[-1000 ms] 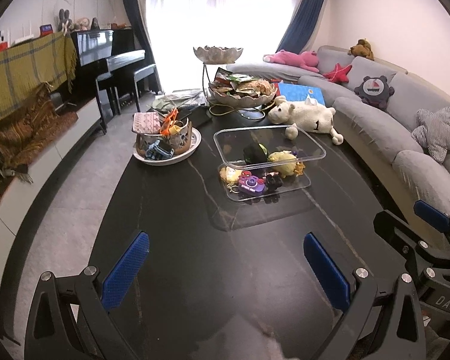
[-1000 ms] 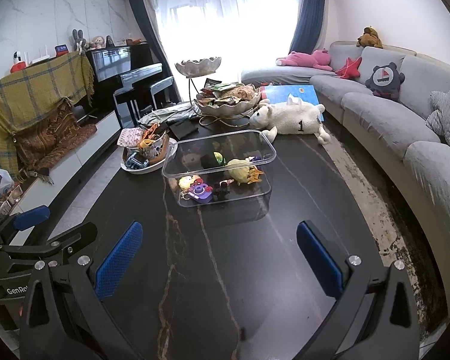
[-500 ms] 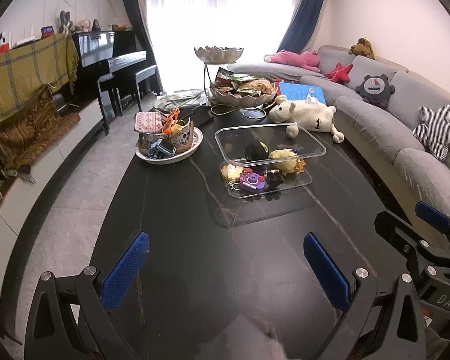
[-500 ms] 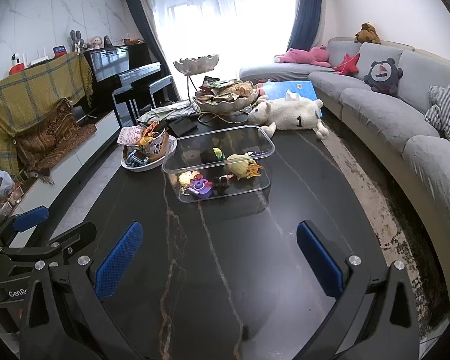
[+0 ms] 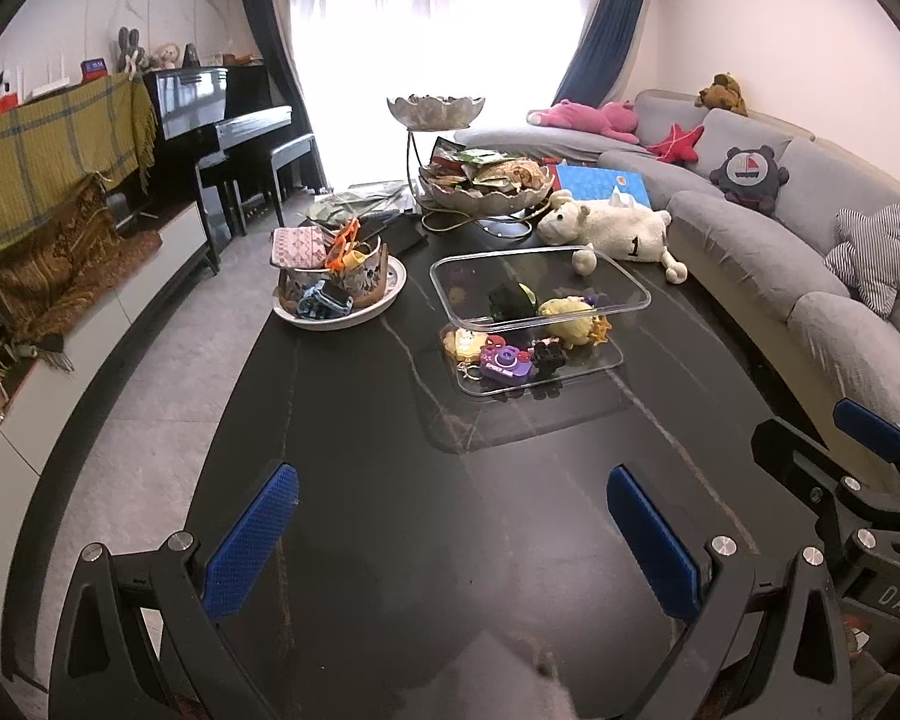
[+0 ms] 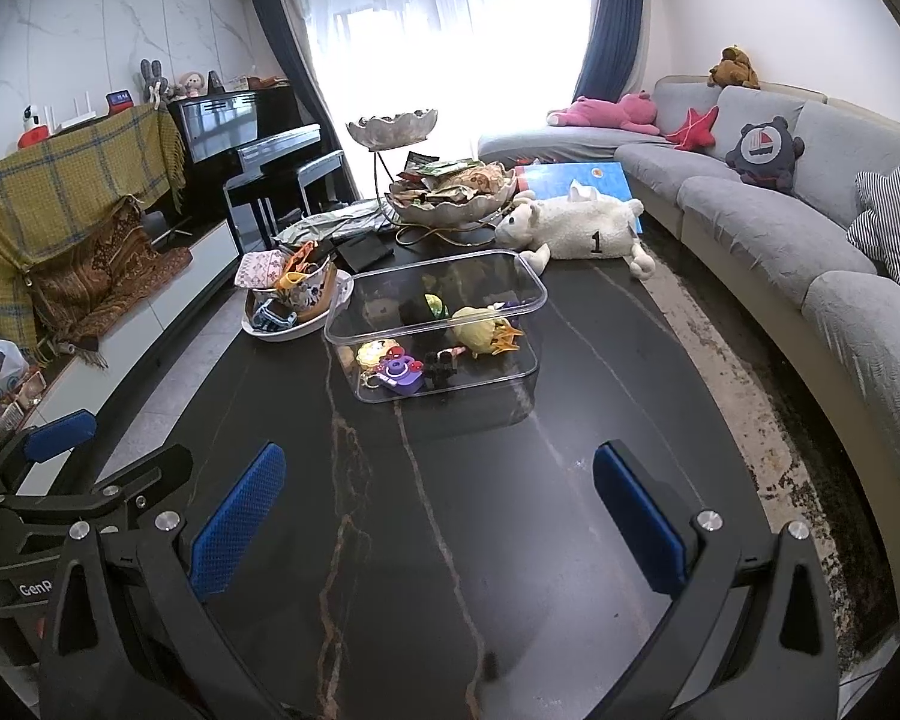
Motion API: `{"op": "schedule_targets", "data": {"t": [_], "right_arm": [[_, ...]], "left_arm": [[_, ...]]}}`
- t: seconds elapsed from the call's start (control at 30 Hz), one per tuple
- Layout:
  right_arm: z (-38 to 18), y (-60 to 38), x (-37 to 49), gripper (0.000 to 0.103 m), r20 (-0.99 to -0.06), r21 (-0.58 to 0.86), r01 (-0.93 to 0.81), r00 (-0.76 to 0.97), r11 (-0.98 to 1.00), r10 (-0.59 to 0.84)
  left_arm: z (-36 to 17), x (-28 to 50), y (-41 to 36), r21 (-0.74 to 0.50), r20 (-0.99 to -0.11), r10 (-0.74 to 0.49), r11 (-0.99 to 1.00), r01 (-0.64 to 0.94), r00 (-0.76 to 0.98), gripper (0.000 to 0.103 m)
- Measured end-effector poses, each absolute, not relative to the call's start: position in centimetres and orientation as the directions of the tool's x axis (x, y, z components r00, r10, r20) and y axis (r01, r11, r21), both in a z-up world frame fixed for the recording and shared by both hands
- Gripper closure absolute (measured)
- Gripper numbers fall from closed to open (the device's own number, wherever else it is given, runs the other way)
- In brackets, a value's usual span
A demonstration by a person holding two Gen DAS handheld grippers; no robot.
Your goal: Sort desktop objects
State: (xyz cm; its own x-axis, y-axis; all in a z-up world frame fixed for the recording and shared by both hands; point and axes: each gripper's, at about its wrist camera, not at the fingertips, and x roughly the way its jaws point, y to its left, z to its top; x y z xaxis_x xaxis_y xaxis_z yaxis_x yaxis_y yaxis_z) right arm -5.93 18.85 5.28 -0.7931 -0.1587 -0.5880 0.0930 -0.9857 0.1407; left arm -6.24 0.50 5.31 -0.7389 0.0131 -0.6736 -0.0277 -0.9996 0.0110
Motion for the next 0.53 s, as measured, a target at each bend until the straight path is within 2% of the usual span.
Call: {"op": "schedule_targets", "data": {"t": [0.53], "right_arm": [[5.21,18.86,-5.84,0.001,-0.59,0.139,0.092,-0.792,-0.986,-0.157]], "left_arm": [[5.09,-6.43,0.42,0.002,-0.685,0.024,-0.999,-0.035,-0.728,0.001]]}}
